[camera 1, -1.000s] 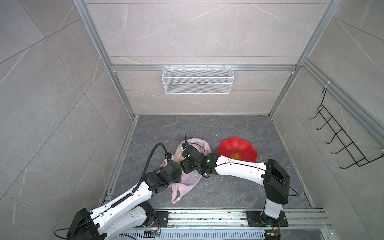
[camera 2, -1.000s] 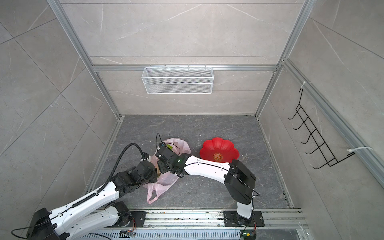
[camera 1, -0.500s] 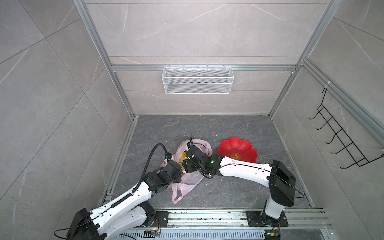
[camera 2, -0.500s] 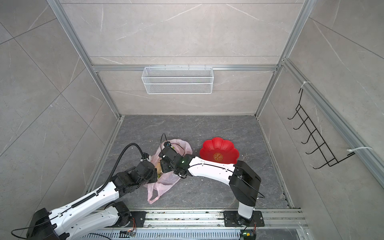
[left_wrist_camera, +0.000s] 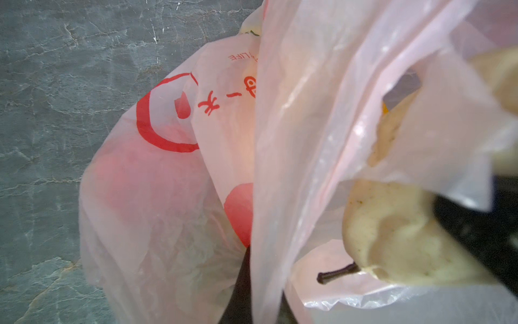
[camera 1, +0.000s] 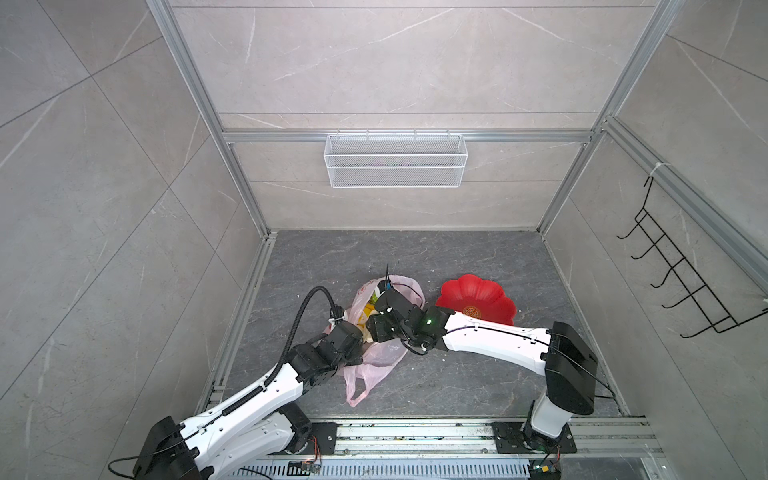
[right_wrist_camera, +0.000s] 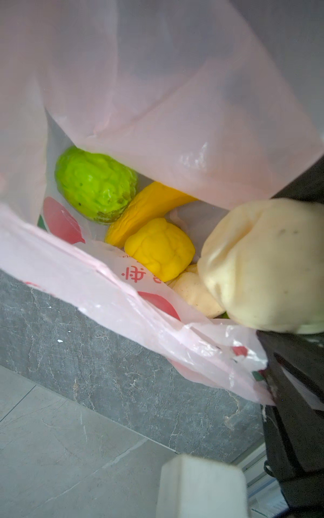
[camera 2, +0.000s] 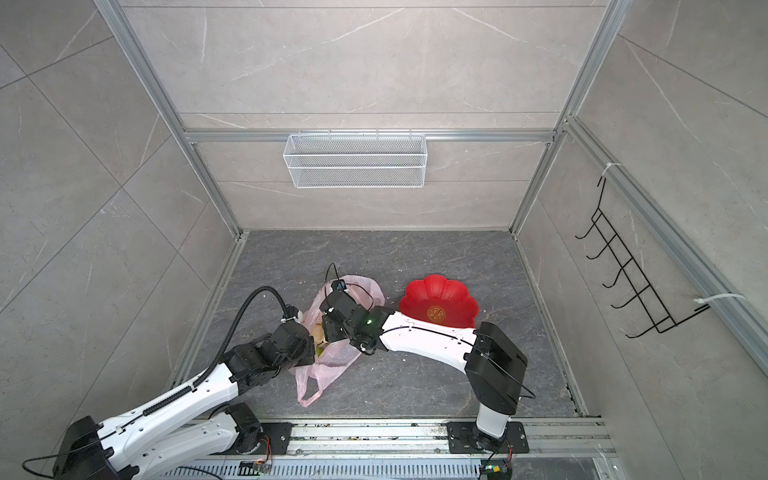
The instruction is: Take the fake fruits out of the plastic bag
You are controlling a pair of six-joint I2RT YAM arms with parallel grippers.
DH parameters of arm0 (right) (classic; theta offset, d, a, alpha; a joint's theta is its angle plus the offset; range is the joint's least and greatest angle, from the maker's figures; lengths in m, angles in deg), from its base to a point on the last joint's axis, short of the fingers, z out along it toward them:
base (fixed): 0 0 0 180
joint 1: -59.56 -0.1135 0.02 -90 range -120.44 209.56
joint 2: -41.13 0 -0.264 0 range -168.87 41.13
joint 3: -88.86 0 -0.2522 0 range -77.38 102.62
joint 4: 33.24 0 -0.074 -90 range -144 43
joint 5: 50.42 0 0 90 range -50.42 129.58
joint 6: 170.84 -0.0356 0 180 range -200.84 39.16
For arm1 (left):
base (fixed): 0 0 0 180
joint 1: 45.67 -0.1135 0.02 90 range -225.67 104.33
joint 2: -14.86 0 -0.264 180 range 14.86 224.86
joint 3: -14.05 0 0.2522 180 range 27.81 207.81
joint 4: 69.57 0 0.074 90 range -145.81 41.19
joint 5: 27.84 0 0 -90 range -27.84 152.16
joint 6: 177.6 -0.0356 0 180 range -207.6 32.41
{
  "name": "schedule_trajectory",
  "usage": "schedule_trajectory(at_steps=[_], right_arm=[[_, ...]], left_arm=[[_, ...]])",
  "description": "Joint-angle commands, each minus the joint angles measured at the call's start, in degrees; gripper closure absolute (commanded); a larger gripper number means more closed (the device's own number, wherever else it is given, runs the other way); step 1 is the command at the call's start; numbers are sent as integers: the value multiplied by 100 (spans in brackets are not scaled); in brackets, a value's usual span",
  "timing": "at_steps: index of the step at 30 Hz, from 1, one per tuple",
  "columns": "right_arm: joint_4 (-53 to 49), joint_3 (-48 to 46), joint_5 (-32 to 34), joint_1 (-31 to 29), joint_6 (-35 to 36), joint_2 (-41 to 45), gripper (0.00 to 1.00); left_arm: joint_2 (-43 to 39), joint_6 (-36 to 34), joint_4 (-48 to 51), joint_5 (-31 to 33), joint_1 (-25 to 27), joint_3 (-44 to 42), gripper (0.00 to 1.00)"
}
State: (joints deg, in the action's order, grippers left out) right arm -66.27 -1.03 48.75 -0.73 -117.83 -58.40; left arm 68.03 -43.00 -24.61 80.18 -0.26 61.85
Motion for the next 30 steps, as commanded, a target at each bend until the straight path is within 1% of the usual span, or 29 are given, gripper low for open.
schedule_trajectory(at_steps=[1,9,14,19,24,30], right_arm=[[-295,229,17,21,-65,367,43],[-807,243,14,32,126,596,43],[-847,128,103,52,183,598,42],[-533,98,26,66,300,-24,42],[-245,313,-91,81,209,-853,44],[-253,586,-161,79,175,-1359,44]], left_arm=[[-29,4,-53,204,19,20,98],[89,31,6,448,12,98,99],[55,66,-11,472,12,75,99],[-90,51,-9,441,16,53,99],[-309,51,-224,131,13,-195,100],[-386,222,-195,-18,71,-458,100]])
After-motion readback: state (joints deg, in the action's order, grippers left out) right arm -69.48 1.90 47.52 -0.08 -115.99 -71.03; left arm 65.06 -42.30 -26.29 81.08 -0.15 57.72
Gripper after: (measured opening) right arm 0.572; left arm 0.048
